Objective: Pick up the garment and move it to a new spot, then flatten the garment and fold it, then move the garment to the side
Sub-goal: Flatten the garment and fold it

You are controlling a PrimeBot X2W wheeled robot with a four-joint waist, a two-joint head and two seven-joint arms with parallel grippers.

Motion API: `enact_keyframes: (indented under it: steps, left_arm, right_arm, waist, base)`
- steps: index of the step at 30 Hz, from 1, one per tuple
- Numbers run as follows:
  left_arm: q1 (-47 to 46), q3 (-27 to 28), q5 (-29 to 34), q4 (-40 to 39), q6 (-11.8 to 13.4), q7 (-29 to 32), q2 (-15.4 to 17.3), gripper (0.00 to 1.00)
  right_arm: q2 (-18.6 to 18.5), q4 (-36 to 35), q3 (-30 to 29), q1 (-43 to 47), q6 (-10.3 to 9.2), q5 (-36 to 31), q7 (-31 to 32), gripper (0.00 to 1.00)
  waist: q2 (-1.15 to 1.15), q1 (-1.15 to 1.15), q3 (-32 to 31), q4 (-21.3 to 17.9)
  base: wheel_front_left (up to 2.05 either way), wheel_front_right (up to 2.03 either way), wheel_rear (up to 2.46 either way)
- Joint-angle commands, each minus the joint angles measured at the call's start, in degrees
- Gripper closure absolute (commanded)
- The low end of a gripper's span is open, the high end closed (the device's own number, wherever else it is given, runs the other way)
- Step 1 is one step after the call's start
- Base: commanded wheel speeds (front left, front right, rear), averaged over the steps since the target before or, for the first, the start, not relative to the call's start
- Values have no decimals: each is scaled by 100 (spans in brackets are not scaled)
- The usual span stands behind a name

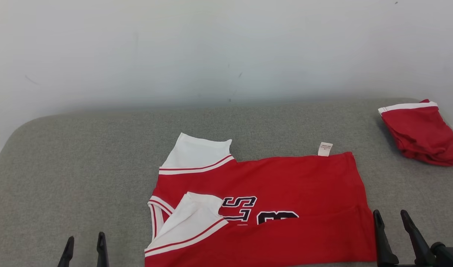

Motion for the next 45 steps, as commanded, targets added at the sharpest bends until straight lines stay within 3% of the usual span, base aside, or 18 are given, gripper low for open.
enact_keyframes:
  steps: [1,11,16,21,25,32,38,45]
  left_arm:
    - [69,-15,59,58,-66,-17,-47,0]
    - [-716,-150,47,328,-395,142,120,0]
    - [-1817,-352,-12,561,-656,619,398,0]
    - [-3234,-572,-478,972,-843,1400,604,0]
    - [-4349,-926,-656,1384,-891,1927,783,0]
    - [-5802,-2032,-1235,2205,-884,2852,1101,0]
    - [-6538,-2795,-1709,2896,-880,3340,1311,0]
    - [-7180,-3451,-1852,3600,-880,3617,1414,0]
  right_arm:
    - [22,-27,32,54,-10,-34,29,0]
    - [-219,292,223,-567,-10,55,294,0]
    - [-438,773,361,-1387,-9,99,654,0]
    - [-577,1338,552,-2476,-9,257,1081,0]
    - [-639,1822,795,-3387,-9,368,1318,0]
    - [-630,2769,1377,-4662,-10,494,1726,0]
    - [-590,3418,1884,-5396,-10,697,2030,0]
    - [-464,3963,2379,-5978,-10,873,2137,0]
  waist:
    - [0,0,-30,-18]
    - [0,0,141,-182]
    - [0,0,444,-332]
    - [0,0,1099,-532]
    - [0,0,1711,-681]
    - [0,0,2421,-865]
    - [0,0,2676,-1009]
    - [0,0,2920,-1127]
  base:
    - [0,0,0]
    - [0,0,0]
    - [0,0,0]
    - [0,0,0]
    - [0,0,0]
    - [0,0,0]
    - [0,0,0]
    - [0,0,0]
